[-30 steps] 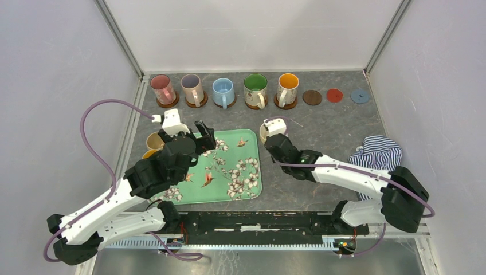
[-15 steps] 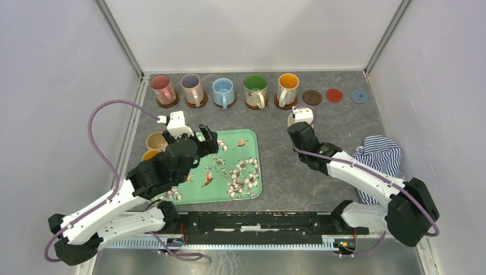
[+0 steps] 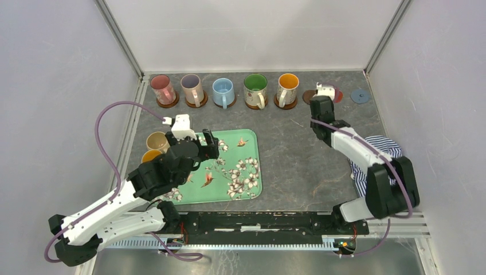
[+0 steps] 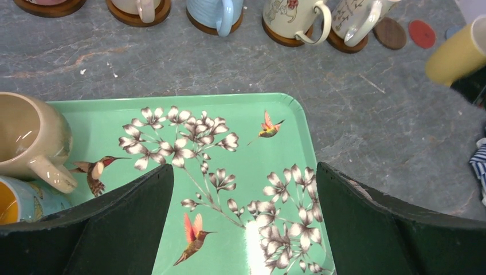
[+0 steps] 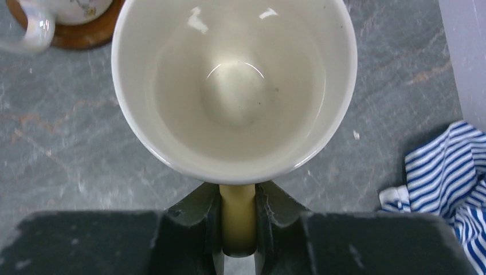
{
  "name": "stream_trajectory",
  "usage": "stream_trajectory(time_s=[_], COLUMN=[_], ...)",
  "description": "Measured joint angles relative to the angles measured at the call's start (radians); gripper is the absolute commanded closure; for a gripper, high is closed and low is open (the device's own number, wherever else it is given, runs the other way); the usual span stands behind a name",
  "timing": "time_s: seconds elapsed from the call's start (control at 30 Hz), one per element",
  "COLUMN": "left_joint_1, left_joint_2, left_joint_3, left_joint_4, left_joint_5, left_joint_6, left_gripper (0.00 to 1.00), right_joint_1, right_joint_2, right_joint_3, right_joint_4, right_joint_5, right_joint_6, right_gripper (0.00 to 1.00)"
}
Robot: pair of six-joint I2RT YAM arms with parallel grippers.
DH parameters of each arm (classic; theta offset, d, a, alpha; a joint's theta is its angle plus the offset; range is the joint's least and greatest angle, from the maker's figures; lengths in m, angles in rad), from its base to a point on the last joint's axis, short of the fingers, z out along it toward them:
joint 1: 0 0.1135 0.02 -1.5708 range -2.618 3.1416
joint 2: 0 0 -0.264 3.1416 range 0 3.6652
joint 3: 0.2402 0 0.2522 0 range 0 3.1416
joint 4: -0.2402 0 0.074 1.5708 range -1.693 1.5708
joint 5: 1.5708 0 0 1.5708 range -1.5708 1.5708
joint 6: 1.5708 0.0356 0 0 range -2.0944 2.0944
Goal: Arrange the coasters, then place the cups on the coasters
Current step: Place the cup on the coaster.
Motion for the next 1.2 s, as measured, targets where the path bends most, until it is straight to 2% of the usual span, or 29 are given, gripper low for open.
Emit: stream_trajectory(time_s=[0.37,0.8,1.2], left_joint_1=[0.0,0.0,0.0], left_joint_2=[-0.009,-0.03,-0.013], left_joint_3=[-0.064,-0.079,-0.079], left_joint_4=[-0.049,-0.069,-0.069], left_joint_5=[0.006,0.004,0.004], left_joint_6=[0.037,0.044,0.047], left_gripper=[0.0,0.0,0.0], right_joint_1=[-0.113,-0.179,-0.2], right_joint_2=[0.333,0.601,0.692], right_joint_3=[0.279,0.576,0.632], right_joint_4=[0.071,0.05,0.006], right_joint_5=[-0.114,-0.211,-0.245], right_joint_6=[-0.048,-0.063,-0.067], right_gripper=[1.0,1.0,1.0])
